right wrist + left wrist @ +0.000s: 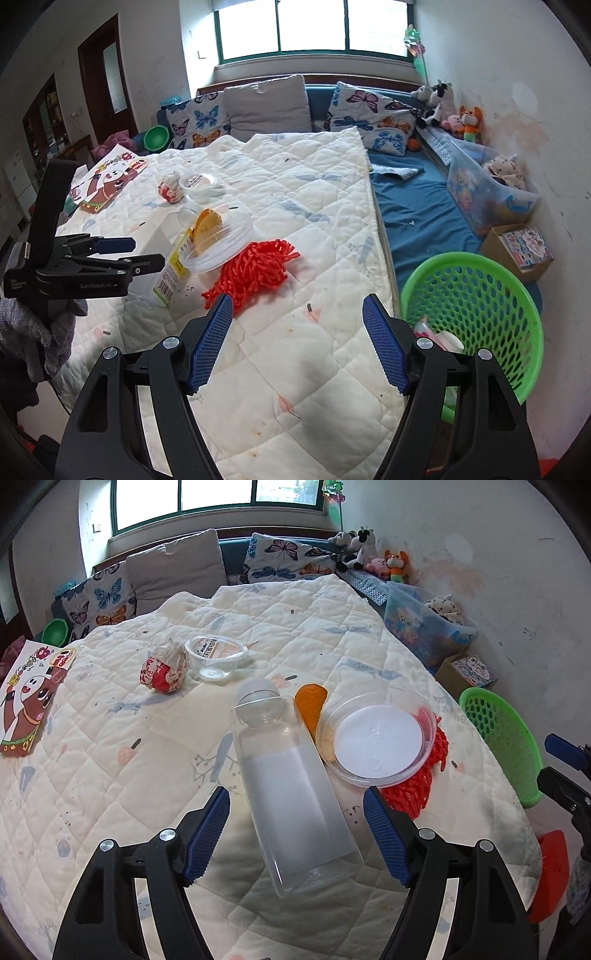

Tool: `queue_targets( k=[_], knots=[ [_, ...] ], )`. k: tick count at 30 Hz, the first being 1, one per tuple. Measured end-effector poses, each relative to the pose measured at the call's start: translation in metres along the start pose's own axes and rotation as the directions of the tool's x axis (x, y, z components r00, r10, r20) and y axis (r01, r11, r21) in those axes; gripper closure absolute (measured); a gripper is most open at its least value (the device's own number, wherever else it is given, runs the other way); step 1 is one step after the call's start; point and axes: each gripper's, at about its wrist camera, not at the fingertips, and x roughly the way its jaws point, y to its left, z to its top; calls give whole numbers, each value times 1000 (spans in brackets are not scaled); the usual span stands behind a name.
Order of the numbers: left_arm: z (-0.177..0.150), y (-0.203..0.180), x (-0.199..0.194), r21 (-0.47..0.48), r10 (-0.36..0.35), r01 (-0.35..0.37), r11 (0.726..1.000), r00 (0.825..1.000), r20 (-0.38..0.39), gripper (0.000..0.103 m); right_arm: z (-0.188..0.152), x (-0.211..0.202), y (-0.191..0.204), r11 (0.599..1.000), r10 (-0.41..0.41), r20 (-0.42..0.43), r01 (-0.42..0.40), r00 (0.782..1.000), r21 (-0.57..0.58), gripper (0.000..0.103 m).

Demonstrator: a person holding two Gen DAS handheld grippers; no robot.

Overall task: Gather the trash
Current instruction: 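Grasp the clear plastic bottle with the left tool while the right tool grasps the clear round container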

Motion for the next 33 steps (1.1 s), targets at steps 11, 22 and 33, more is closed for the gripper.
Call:
queue_targets(
  k=[11, 22, 33],
  knots=[
    [18, 8, 28, -41, 4, -7, 999, 997, -71, 44, 6, 13, 1, 1000, 10, -20, -11, 1000, -10, 30],
    [25, 16, 33, -45, -10, 6, 999, 997, -73, 46, 18, 32, 24, 995, 52, -47, -56, 998, -80, 30],
    [12, 38, 12, -6, 0, -1, 1000, 997, -76, 47, 29, 61, 53, 982, 112, -92, -124, 989, -144, 26]
  ],
)
